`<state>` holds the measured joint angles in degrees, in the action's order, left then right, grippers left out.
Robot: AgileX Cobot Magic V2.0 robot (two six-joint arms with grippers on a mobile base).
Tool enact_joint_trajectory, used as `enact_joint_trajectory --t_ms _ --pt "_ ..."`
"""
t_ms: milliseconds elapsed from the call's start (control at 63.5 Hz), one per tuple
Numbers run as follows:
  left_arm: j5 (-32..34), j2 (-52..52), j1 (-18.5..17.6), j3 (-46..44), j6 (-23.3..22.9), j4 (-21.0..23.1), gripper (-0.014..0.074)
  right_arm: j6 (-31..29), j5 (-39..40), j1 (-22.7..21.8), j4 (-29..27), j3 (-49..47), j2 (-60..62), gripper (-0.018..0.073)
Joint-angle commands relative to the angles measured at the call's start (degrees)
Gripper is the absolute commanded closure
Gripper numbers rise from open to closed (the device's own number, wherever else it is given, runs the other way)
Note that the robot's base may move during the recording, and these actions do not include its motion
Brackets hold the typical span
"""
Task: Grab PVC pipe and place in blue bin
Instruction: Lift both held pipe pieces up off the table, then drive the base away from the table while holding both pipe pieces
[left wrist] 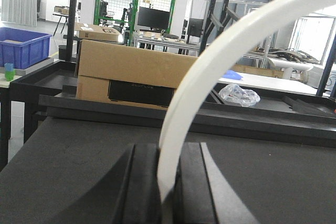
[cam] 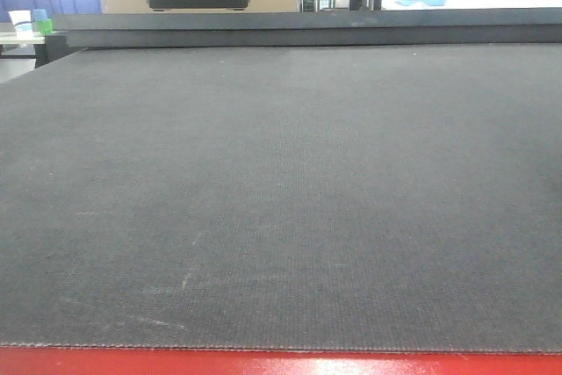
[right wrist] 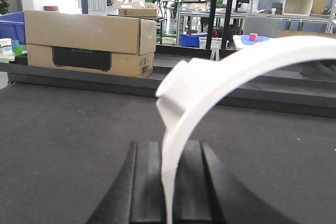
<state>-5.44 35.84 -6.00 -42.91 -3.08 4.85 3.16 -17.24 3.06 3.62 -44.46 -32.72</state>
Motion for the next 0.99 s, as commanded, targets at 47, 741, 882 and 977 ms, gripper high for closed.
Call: enact_joint_trajectory --t_ms 47,741,882,977 --pt "1.3 -0.09 0.02 -0.12 0.06 -0.07 0.0707 -0.29 1.89 0.08 0.55 -0.03 0.4 0.0727" --pt "1.3 -0.09 0.02 -0.12 0.06 -0.07 0.0707 -0.29 1.89 0.08 0.55 -0.03 0.4 0.0727" --pt "1.3 -0.09 0.02 -0.12 0.06 -0.07 0.0707 -0.29 1.89 0.08 0.55 -0.03 0.4 0.0727" --pt "1.3 -0.09 0.02 -0.12 0.06 -0.07 0.0707 -0.29 1.89 0.08 0.55 -0.03 0.4 0.0727"
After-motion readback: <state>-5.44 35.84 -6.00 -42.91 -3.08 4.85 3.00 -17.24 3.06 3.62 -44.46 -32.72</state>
